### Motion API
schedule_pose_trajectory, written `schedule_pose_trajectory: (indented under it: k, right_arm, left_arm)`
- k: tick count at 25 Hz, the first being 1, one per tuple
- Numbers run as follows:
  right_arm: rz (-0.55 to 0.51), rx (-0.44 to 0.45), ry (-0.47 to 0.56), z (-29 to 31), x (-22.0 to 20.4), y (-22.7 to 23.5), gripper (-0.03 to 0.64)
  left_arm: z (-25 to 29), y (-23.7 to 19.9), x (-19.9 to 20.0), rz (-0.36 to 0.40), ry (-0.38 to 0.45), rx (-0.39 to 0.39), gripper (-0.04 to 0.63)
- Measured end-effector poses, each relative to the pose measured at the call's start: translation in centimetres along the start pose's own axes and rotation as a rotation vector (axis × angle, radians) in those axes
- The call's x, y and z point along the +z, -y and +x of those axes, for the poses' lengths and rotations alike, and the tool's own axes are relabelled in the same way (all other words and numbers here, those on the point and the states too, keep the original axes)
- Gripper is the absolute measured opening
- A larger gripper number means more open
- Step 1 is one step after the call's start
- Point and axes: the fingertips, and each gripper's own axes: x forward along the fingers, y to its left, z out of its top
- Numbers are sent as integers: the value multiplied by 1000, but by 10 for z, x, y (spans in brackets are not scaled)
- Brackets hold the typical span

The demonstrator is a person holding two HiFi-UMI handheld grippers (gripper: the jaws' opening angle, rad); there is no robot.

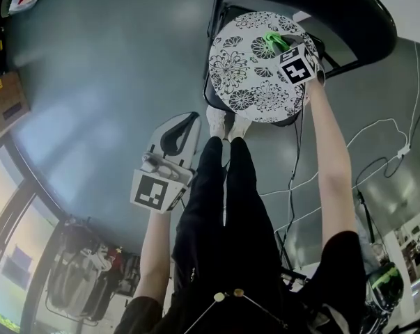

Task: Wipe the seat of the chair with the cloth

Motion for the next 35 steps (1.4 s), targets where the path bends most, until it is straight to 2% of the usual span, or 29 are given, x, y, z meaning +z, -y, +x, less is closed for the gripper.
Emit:
schedule_pose_trajectory:
  k: [4,10,13,18,23,27,35]
  right_arm:
    - [-13,-41,-29,3,-1,26,86]
    - [-4,18,-52,10,-9,11,86]
    - [17,66,-54,13,-19,-12,86]
    - [-27,147,-62,7,-35,-67,86]
    - [-7,229,-70,-3,-60,-123,86]
    - [-81,283,-98,-13,-83,-164,86]
    - [-139,413,-123,-34,-111,-222,86]
  left_arm:
    - [18,0,4,-2,1,-23,6]
    - [22,5,6,-3,1,-28,6]
    - [22,5,6,3,-1,-30,6]
    - [24,3,6,-2,-5,-22,6]
    - [27,4,12,0,11,-20,6]
    - [29,6,13,-7,13,-17,6]
    - [34,11,13,-19,12,-25,6]
